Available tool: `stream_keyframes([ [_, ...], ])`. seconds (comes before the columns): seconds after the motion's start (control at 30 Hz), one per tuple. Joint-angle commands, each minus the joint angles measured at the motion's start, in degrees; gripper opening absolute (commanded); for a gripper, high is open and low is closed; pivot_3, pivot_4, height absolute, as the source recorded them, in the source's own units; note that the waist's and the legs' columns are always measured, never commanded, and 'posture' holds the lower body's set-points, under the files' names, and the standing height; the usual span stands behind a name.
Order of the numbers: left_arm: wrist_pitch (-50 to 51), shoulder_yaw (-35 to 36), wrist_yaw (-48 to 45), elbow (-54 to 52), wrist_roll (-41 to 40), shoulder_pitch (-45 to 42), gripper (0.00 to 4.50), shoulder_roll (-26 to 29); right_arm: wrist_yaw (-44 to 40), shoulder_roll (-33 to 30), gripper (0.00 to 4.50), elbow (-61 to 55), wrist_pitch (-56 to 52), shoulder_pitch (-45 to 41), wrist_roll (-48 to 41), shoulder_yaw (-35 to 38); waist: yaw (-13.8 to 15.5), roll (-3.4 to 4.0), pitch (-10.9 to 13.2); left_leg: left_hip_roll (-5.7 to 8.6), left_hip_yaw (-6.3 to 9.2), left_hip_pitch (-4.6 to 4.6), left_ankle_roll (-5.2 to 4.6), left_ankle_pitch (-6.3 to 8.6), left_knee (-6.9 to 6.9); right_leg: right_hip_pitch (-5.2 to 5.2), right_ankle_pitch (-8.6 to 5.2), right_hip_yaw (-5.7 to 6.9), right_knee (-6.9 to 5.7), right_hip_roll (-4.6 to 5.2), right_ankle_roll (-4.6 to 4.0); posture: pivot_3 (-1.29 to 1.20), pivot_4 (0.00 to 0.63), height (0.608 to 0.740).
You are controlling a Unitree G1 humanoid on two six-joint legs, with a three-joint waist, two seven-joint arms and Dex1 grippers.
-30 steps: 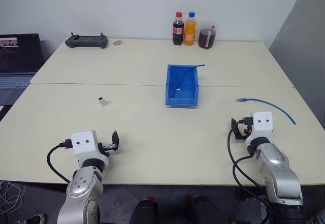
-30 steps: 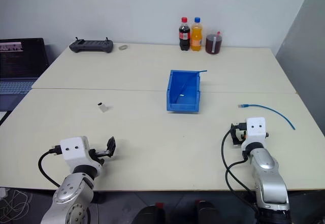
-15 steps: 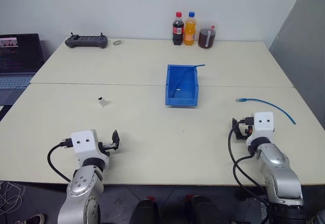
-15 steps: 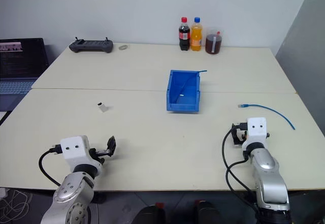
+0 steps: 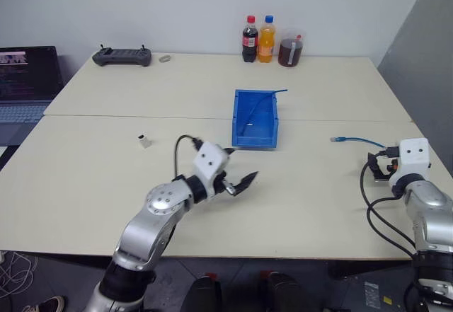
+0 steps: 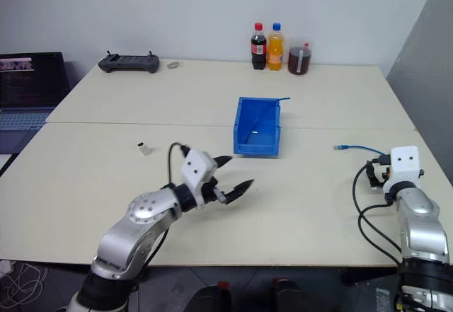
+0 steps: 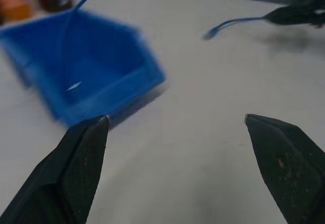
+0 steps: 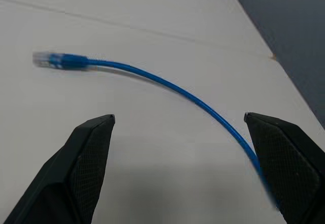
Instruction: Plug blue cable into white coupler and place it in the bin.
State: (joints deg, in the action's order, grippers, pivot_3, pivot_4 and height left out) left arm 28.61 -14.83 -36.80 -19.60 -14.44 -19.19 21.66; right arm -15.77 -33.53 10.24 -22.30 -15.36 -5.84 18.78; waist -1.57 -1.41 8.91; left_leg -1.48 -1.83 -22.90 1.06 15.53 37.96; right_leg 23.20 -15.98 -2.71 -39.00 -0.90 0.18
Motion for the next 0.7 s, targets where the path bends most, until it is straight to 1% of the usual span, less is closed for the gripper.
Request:
stream_keyframes([
  [0.03,-4.5,-7.9,-9.8,6.9,0.4,-7.5,4.5,-2.4,-6.1,-6.5,4.35,10.8,5.4,-5.2,0.2,0.2,-0.1,0.1,0.0,0.07,-0.01,0.0,-0.01,0.0,0.0,0.0,0.01,-0.01,0.0,-0.03,0.02,0.0,0.15,0.74],
  [0.1,-8.2,-10.8,-12.9,13.1,2.0,-12.2,4.5,-5.1,-9.9,-9.6,4.35,20.1,7.9,-9.2,0.5,-1.0,-0.2,0.1,0.0,0.06,-0.07,0.03,-0.02,0.0,-0.01,-0.02,0.01,-0.09,0.02,-0.03,0.03,0.0,0.15,0.74],
  [0.17,-11.3,-12.1,-13.6,18.7,3.8,-15.1,4.5,-7.2,-12.7,-11.4,4.35,26.7,10.0,-12.4,0.6,-1.8,-0.3,0.1,0.0,0.01,-0.05,0.03,-0.02,0.0,0.01,-0.02,0.01,-0.11,0.02,-0.03,0.03,0.0,0.15,0.74],
  [0.23,-14.5,-12.6,-13.2,23.9,5.7,-17.3,4.5,-9.0,-15.4,-12.6,4.35,32.6,11.8,-15.3,0.6,-2.7,-0.3,0.11,0.0,-0.04,-0.03,0.06,-0.02,0.0,0.0,-0.02,0.01,-0.11,0.01,-0.03,0.02,0.0,0.15,0.74],
  [0.33,-17.8,-12.7,-13.6,28.7,7.0,-19.1,4.5,-11.3,-19.0,-13.9,4.35,41.1,14.1,-19.2,0.8,-3.8,-0.4,0.19,0.0,-0.08,-0.05,0.08,-0.02,0.0,-0.01,-0.02,0.01,-0.15,0.0,-0.03,0.01,0.0,0.15,0.74],
  [0.47,-19.0,-12.1,-14.6,30.7,6.7,-19.8,4.5,-14.0,-23.1,-14.7,4.35,51.3,15.9,-23.7,2.4,-6.5,-0.2,0.31,0.0,0.01,-0.08,0.03,-0.02,0.0,0.0,-0.01,0.01,-0.17,0.02,-0.02,0.01,0.0,0.15,0.74],
  [0.57,-18.1,-11.1,-15.1,30.4,6.1,-19.9,4.5,-14.8,-22.2,-14.6,4.35,57.3,13.1,-27.5,2.6,-6.8,-0.3,0.29,0.0,0.03,-0.15,0.03,-0.02,-0.01,0.04,-0.01,0.04,-0.26,0.02,0.02,0.06,0.0,0.15,0.74],
  [0.7,-16.9,-9.9,-15.5,29.8,5.8,-19.9,4.5,-14.6,-21.8,-14.4,4.35,60.6,10.7,-29.6,1.6,-5.7,-0.3,0.3,0.0,-0.02,-0.15,0.1,-0.01,-0.01,0.07,-0.05,0.04,-0.28,0.0,0.02,0.06,0.0,0.15,0.74],
])
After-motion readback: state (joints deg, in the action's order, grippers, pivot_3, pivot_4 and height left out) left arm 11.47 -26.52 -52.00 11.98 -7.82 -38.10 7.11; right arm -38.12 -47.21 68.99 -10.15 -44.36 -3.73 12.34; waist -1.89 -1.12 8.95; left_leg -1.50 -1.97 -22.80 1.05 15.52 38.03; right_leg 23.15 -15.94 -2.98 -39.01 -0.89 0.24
